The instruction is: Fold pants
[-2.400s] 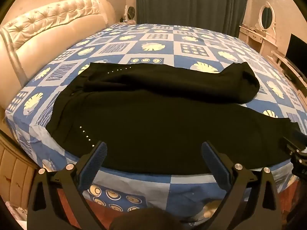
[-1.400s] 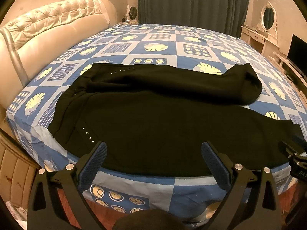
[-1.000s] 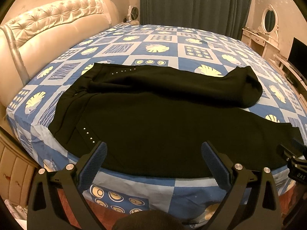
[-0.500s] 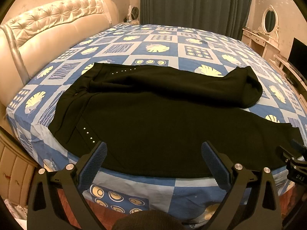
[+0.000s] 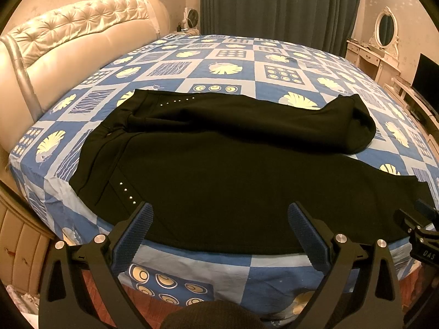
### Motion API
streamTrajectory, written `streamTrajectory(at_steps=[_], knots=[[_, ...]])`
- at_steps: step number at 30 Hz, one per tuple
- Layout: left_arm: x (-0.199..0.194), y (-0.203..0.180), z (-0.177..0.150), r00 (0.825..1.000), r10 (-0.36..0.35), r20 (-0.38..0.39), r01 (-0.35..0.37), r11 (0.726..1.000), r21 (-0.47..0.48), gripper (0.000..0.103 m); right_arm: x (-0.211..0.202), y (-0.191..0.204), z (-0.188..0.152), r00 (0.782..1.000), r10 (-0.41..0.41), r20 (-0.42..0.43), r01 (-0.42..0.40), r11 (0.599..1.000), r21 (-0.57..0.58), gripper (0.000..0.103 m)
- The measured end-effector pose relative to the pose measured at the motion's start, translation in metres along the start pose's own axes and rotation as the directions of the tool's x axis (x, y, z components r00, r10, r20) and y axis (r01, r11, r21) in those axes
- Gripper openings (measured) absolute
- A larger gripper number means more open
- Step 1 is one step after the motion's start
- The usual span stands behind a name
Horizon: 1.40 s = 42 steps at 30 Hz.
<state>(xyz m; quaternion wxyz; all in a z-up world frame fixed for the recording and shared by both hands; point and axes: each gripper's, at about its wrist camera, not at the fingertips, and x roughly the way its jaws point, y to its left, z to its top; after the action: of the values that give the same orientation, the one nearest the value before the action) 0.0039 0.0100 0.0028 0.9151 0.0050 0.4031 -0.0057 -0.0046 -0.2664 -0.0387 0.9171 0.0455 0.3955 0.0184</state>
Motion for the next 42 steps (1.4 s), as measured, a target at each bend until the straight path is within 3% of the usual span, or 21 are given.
streamTrajectory(at_steps=[12,18,21,23,25,27,28,30,32,35,38,42], knots=[[-0.005,0.001,0.003,0.999,0.01,0.034,-0.011,1.0,0.011,0.099,0.002,0.004,-0.002,1.0,0.005,-0.01,-0.005,1.0,-0.001,0.101],[-0.009,-0.01,0.004,0.998,0.0,0.058,-0.008,0.99,0.143,0.099,0.003,0.004,-0.004,1.0,0.015,-0.02,-0.015,1.0,0.002,0.101],[-0.008,-0.014,0.006,0.999,-0.053,0.009,0.05,0.979,0.2,0.099,0.003,0.001,-0.003,1.0,0.015,-0.025,-0.015,1.0,0.001,0.101],[-0.007,-0.008,0.014,0.993,-0.112,-0.047,0.119,0.975,0.186,0.099,0.002,0.0,-0.003,0.999,0.02,-0.031,-0.02,1.0,0.006,0.101],[-0.004,0.01,0.03,0.976,-0.197,-0.095,0.208,0.971,0.114,0.099,0.003,-0.003,-0.001,0.999,0.029,-0.039,-0.028,0.999,0.017,0.101],[0.004,0.036,0.05,0.946,-0.295,-0.135,0.305,0.95,0.065,0.099,0.003,-0.005,0.001,0.998,0.041,-0.047,-0.04,0.999,0.031,0.101],[0.008,0.046,0.057,0.942,-0.31,-0.127,0.32,0.945,0.064,0.099,0.004,-0.006,0.002,0.998,0.046,-0.05,-0.045,0.998,0.039,0.101],[0.016,0.07,0.071,0.942,-0.324,-0.087,0.331,0.94,0.079,0.099,0.004,-0.008,0.005,0.997,0.06,-0.055,-0.057,0.997,0.054,0.101],[0.041,0.108,0.093,0.94,-0.327,-0.099,0.335,0.94,0.07,0.099,0.005,-0.009,0.008,0.996,0.067,-0.058,-0.063,0.996,0.064,0.101],[0.086,0.163,0.121,0.947,-0.294,-0.127,0.293,0.956,-0.024,0.098,0.008,-0.007,0.016,0.995,0.086,-0.051,-0.083,0.994,0.069,0.101],[0.137,0.218,0.15,0.947,-0.297,-0.12,0.281,0.95,-0.137,0.098,0.016,-0.004,0.026,0.994,0.097,-0.046,-0.094,0.994,0.063,0.101],[0.199,0.26,0.171,0.952,-0.263,-0.154,0.239,0.958,-0.16,0.098,0.036,0.002,0.044,0.988,0.14,-0.065,-0.135,0.989,0.066,0.101]])
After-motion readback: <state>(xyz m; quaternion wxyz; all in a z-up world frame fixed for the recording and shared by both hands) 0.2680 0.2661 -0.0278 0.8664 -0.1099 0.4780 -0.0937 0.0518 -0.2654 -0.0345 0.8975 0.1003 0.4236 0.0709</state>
